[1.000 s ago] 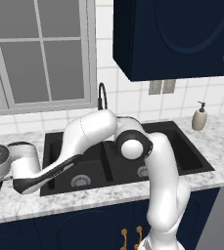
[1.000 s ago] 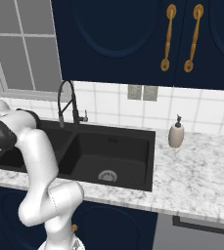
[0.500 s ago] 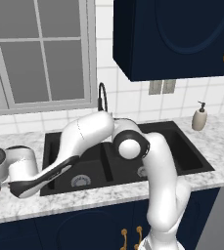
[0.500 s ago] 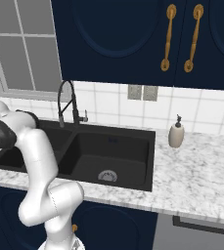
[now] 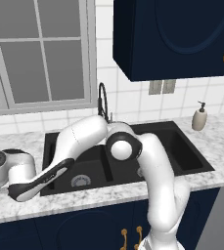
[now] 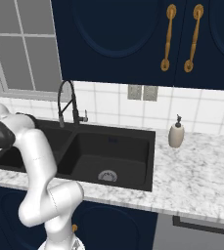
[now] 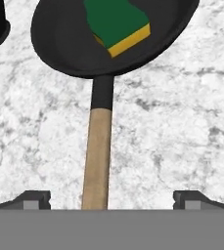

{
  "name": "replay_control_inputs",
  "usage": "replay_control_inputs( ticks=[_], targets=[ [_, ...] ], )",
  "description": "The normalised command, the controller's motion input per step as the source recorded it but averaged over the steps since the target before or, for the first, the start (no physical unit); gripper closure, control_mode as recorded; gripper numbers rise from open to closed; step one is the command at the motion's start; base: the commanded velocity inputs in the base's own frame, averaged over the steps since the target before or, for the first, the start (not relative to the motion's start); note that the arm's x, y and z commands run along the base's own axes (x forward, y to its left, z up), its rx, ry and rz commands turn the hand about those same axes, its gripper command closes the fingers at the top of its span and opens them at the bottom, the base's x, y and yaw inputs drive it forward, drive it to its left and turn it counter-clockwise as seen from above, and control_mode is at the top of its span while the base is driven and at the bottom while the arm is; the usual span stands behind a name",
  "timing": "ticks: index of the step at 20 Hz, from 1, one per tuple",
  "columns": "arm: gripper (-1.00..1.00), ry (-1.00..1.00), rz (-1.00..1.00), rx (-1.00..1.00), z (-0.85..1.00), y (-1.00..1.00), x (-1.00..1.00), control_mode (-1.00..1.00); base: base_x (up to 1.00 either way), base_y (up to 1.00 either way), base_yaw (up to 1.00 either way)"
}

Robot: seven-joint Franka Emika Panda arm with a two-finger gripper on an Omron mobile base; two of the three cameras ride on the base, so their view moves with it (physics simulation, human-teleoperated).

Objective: Pick the pan and sponge and place them into the sink. Then turn on the water.

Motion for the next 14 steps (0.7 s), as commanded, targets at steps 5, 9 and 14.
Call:
replay_control_inputs(
  ticks=[5,9,14],
  targets=[
    [-1.00,0.01,-0.01,0.00,-0.07,0.27,0.00,-1.00,0.00,0.00,0.00],
    [-1.00,0.02,-0.02,0.00,-0.18,0.18,0.00,-1.00,0.00,0.00,0.00],
    [-1.00,0.03,-0.02,-0.01,-0.21,0.06,0.00,-1.00,0.00,0.00,0.00]
  ],
)
